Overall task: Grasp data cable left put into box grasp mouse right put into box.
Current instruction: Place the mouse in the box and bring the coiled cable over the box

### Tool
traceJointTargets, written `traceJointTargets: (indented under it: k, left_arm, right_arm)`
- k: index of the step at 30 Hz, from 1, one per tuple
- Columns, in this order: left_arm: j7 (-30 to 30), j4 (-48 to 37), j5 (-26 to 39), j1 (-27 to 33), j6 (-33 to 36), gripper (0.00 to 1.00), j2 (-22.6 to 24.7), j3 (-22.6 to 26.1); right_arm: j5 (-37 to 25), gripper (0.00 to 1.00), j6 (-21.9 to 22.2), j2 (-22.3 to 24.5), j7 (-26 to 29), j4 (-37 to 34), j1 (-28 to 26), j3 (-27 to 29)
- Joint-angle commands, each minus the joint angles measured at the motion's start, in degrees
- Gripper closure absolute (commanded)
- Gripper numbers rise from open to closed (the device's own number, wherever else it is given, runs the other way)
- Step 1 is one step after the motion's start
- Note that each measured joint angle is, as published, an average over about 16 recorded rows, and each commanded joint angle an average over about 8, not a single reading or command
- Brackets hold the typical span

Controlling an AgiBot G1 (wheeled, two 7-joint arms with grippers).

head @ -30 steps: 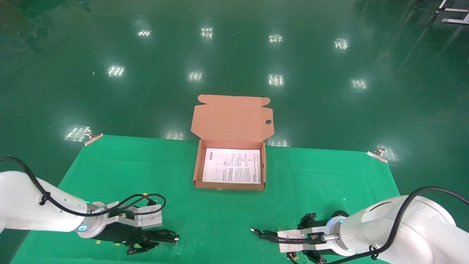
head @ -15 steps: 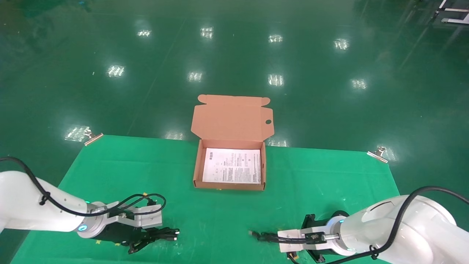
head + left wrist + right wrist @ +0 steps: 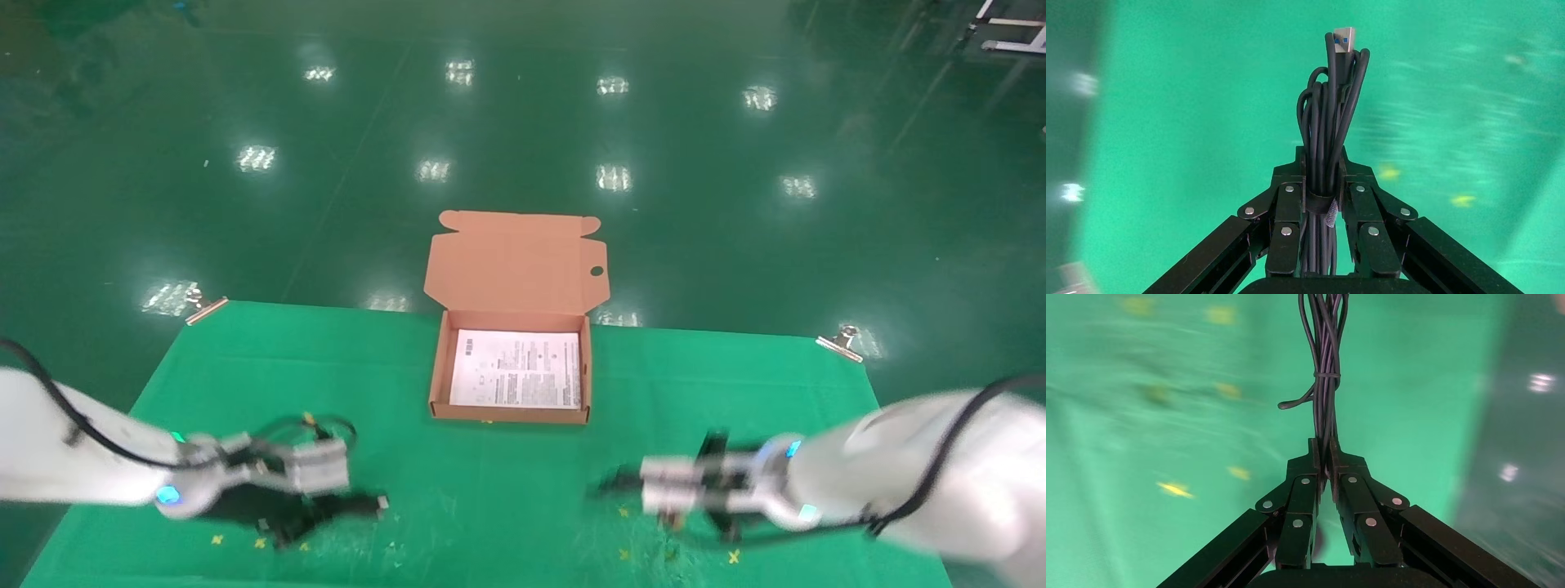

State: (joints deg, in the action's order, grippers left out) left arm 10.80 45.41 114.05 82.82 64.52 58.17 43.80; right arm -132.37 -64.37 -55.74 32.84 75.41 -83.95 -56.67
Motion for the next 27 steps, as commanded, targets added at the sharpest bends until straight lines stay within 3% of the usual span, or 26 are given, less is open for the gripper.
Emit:
traceJointTargets:
  k: [1, 13, 27]
  left_arm:
    - [0.3, 1.52, 0.55, 1.49, -0.17, 1.0, -1.12, -0.32]
    - [4.58, 8.38, 5.59, 8.56, -6.14, 1.0, 0.4, -1.89]
    - [3.97, 5.19, 6.71, 14.24, -12.19, 1.0, 5.27, -3.29]
  right_arm:
    - [-0.52, 1.0, -0.5, 1.54, 1.46, 1.78, -2.32, 1.47]
    - [-1.58, 1.0, 8.17, -5.92, -0.75, -0.81, -12.85, 5.63]
    - [2.01, 1.0, 19.81, -17.9, -9.26, -16.54, -19.55, 6.16]
